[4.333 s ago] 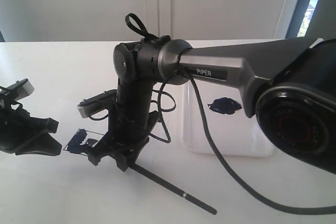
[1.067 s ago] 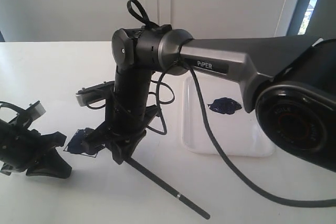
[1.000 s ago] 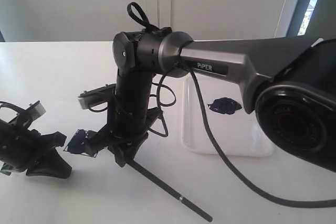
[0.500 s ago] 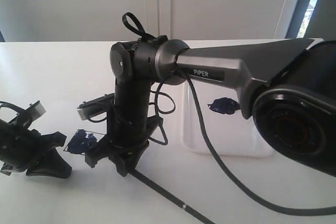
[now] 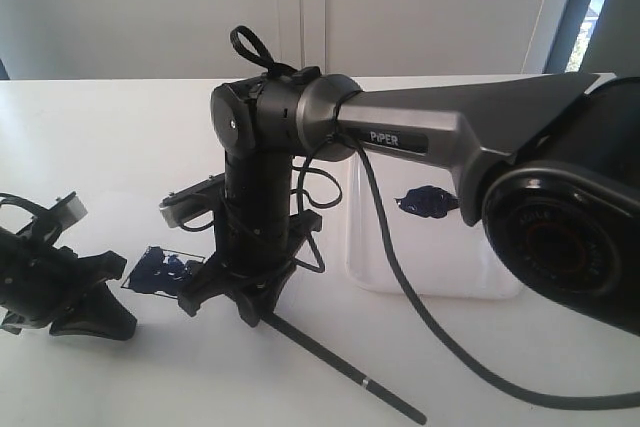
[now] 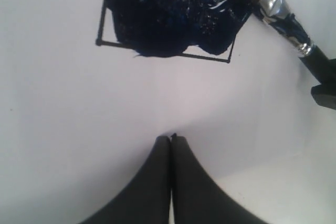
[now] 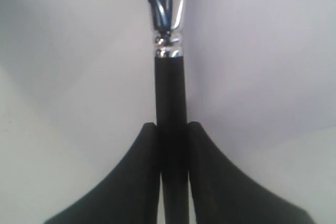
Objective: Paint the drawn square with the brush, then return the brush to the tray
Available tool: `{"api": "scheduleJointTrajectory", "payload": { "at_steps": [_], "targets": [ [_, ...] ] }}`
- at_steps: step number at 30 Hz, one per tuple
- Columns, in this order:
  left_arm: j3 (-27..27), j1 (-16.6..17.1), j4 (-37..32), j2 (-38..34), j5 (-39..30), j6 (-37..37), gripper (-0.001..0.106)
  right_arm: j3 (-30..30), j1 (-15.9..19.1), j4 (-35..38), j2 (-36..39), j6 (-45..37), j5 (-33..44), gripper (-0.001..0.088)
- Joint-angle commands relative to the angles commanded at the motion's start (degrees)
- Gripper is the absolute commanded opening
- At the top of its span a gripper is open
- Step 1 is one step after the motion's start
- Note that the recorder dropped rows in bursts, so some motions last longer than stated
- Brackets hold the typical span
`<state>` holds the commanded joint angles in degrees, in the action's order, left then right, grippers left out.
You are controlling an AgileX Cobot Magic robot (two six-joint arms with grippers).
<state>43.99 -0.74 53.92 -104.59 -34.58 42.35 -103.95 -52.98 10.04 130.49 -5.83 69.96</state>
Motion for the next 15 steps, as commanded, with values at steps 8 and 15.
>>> {"api": "scheduleJointTrajectory", "payload": {
  "at_steps": [8, 15],
  "targets": [
    [0.0, 0.0, 0.0, 0.0, 0.1, 0.0, 0.0, -0.6, 0.0, -0.4, 0.0, 0.9, -0.3, 0.0],
    [0.0, 0.0, 0.0, 0.0, 0.1, 0.0, 0.0, -2.8, 0.0, -0.6, 0.0, 1.0, -1.4, 0.0]
  ]
}}
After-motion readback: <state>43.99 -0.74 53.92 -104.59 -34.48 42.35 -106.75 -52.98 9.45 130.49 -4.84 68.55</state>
